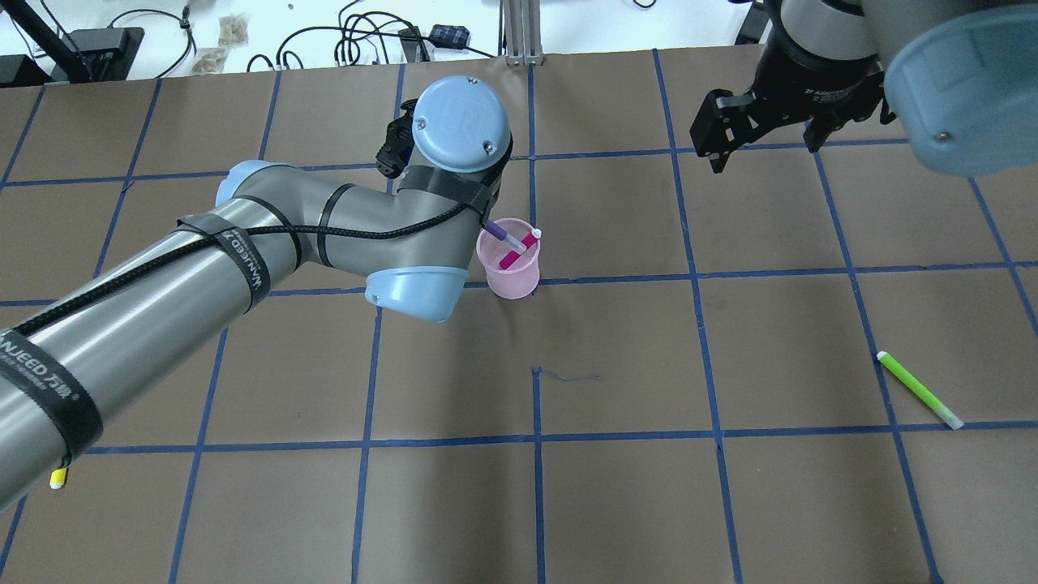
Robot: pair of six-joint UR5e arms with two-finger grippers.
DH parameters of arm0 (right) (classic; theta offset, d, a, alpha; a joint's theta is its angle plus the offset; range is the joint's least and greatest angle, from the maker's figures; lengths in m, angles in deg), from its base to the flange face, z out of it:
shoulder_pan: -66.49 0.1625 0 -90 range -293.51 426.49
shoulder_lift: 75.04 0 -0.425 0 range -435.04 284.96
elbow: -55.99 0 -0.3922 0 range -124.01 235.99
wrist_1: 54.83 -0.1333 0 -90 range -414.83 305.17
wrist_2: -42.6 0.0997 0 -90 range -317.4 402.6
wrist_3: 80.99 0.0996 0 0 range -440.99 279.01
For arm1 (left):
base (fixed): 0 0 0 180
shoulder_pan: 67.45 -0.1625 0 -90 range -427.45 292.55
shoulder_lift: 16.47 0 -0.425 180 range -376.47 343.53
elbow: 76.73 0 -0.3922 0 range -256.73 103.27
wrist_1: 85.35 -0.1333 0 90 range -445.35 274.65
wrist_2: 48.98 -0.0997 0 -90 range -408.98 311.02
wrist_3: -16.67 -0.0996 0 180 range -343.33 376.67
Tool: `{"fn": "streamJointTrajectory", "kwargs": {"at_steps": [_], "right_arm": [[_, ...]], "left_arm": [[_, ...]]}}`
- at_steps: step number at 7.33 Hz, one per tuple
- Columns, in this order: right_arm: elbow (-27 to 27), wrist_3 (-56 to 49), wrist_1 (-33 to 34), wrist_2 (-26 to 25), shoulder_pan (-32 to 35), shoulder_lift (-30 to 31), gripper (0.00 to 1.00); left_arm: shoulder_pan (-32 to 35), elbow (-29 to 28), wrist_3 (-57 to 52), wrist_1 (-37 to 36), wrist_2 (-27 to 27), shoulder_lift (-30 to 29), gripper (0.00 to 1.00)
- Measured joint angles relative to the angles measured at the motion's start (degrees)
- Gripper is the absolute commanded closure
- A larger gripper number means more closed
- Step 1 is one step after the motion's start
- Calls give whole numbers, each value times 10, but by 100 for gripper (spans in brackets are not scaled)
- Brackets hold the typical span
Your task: Insert purple and pink pens into pink cup
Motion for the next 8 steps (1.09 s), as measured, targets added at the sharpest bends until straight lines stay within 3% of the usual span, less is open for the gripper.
{"fn": "streamJointTrajectory", "kwargs": {"at_steps": [2, 6, 8], "right_arm": [[-1, 67, 1, 33, 0, -1, 0], [-2, 83, 5, 40, -3, -4, 0], [-3, 86, 2, 22, -3, -4, 0]], "left_arm": [[1, 12, -9, -2, -5, 5, 100], [19, 8, -12, -2, -56, -9, 100], [21, 7, -10, -3, -63, -12, 17]]}}
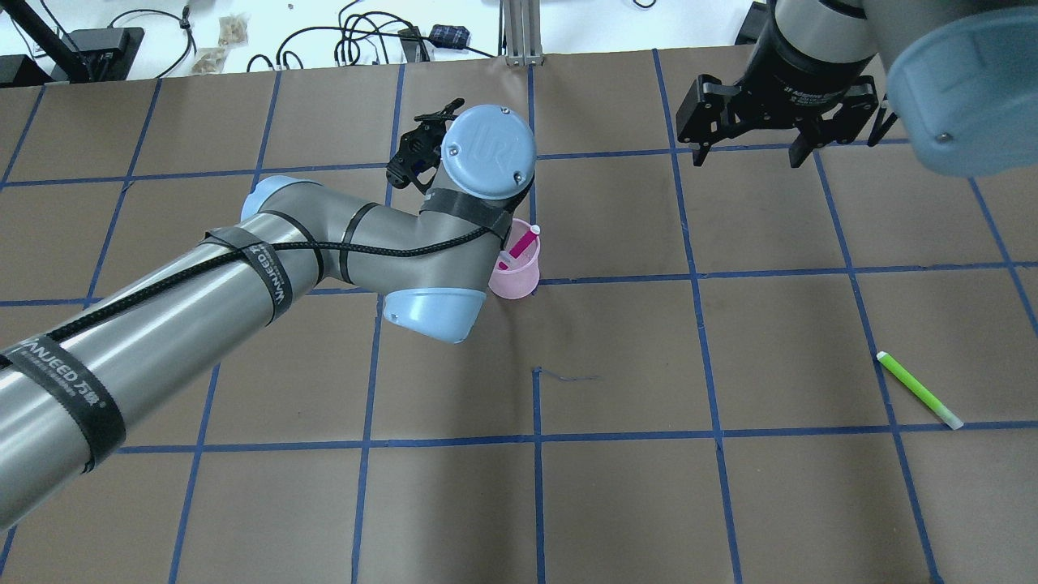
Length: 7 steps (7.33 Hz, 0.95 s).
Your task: Insert purple and pink pens into pink cup
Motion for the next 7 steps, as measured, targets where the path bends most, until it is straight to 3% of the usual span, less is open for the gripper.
{"fn": "streamJointTrajectory", "kwargs": {"at_steps": [1, 3, 5, 7], "right_arm": [[0, 4, 2, -5, 2, 0, 0], [-1, 6, 4, -6, 3, -1, 0], [-2, 5, 4, -5, 3, -2, 0], [-2, 4, 4, -5, 3, -1, 0]], "left_arm": [[0, -1, 1, -1, -15, 0, 0], [-2, -2, 0, -8, -25, 1, 0], [-34, -13, -56, 1, 51, 20, 0], [-122, -23, -155, 69, 189, 60, 0]]}}
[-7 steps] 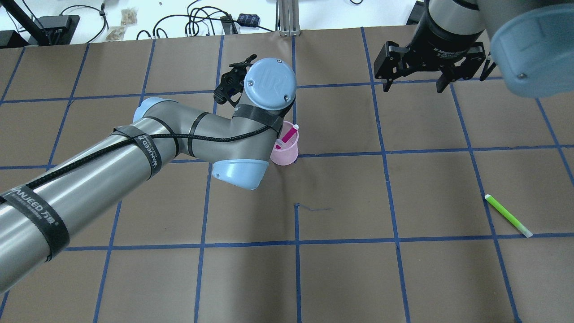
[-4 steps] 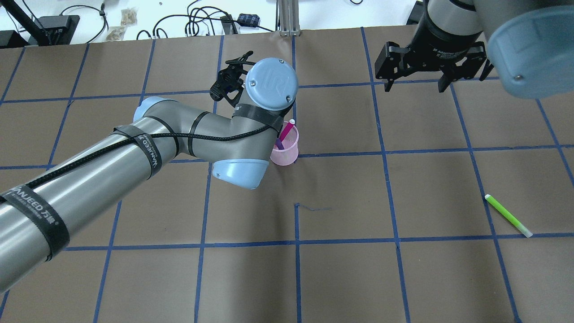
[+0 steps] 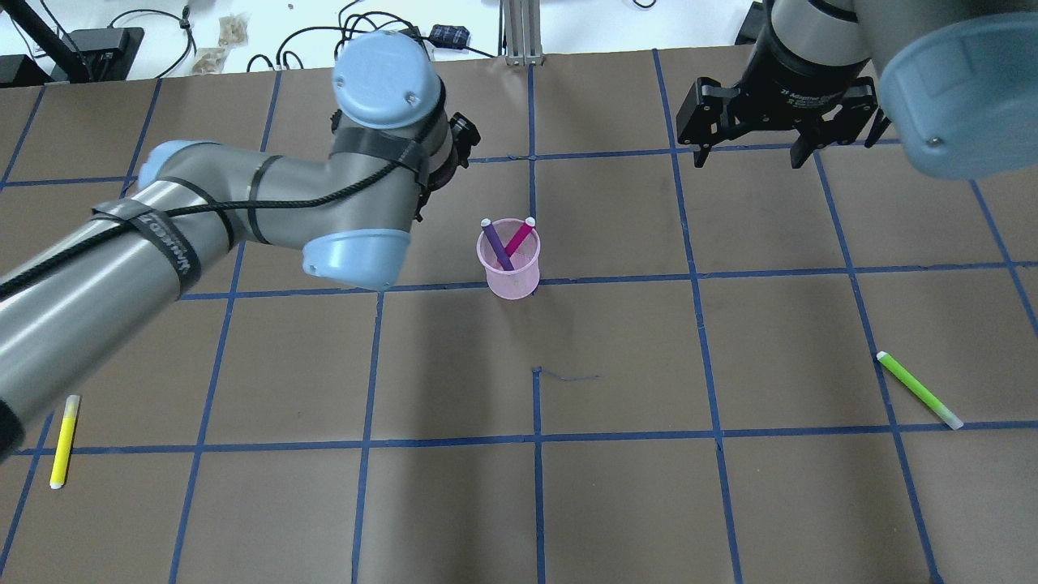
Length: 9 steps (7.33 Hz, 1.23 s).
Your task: Insert purple and pink pens into pink cup
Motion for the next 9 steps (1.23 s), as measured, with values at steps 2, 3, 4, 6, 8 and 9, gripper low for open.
{"fn": "streamJointTrajectory", "kwargs": {"at_steps": [2, 3, 4, 6, 8, 9], "right_arm": [[0, -3, 0, -1, 0, 0, 0], [0, -4, 0, -1, 0, 0, 0], [0, -5, 0, -1, -1, 0, 0], [0, -6, 0, -1, -1, 0, 0], [0, -5, 0, 2, -1, -1, 0], [0, -5, 0, 3, -1, -1, 0]], "left_arm": [[-110, -36, -137, 166, 148, 45, 0], [-154, -66, -222, 271, 191, 64, 0], [-180, -94, -304, 356, 191, 84, 0], [-188, -128, -453, 444, 107, 122, 0], [-155, -135, -509, 460, 48, 158, 0], [-124, -132, -518, 443, 9, 162, 0]]}}
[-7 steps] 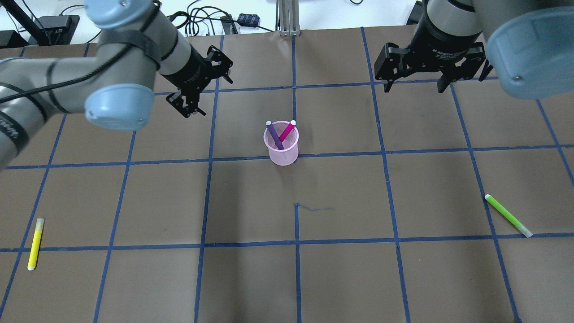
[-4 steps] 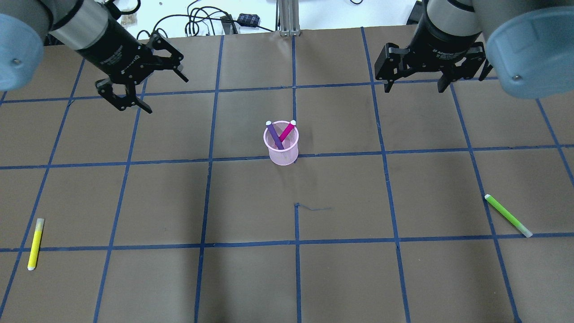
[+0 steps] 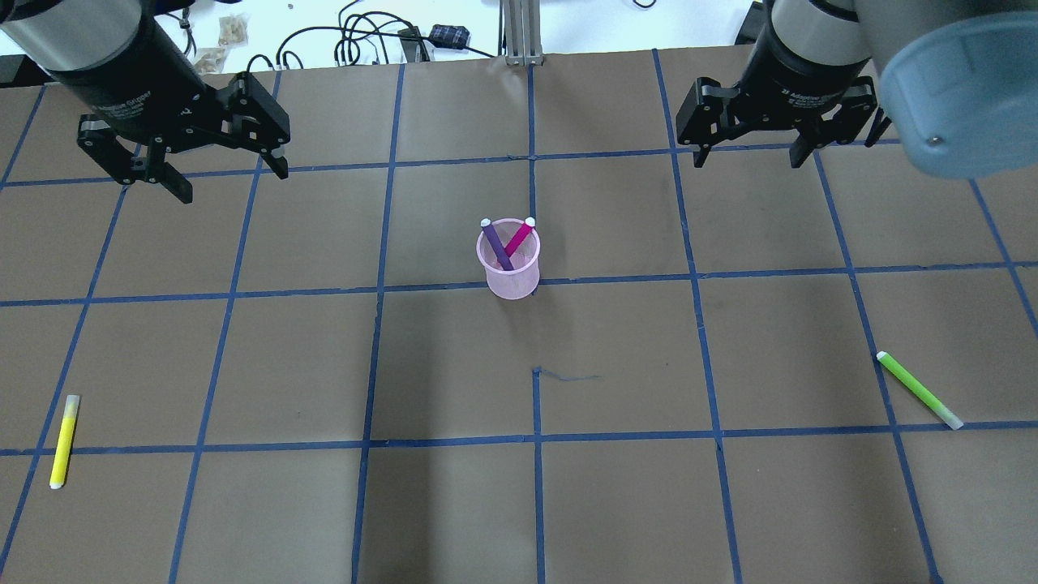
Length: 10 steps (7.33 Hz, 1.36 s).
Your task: Insert purple and pink pens into pink cup
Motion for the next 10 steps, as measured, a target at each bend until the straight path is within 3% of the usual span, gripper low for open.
{"fn": "streamJointTrajectory", "kwargs": {"at_steps": [2, 4, 6, 10], "right_arm": [[0, 0, -1, 2, -2, -1, 0], [0, 0, 0, 3, -3, 0, 0], [0, 1, 0, 3, -3, -1, 0], [-1, -2, 0, 2, -4, -2, 0]], "left_arm": [[42, 21, -30, -72, -46, -7, 0], [16, 26, -94, -110, -9, -19, 0], [-9, 6, -107, -92, 27, -35, 0], [-14, -21, -93, -59, 13, -48, 0]]}}
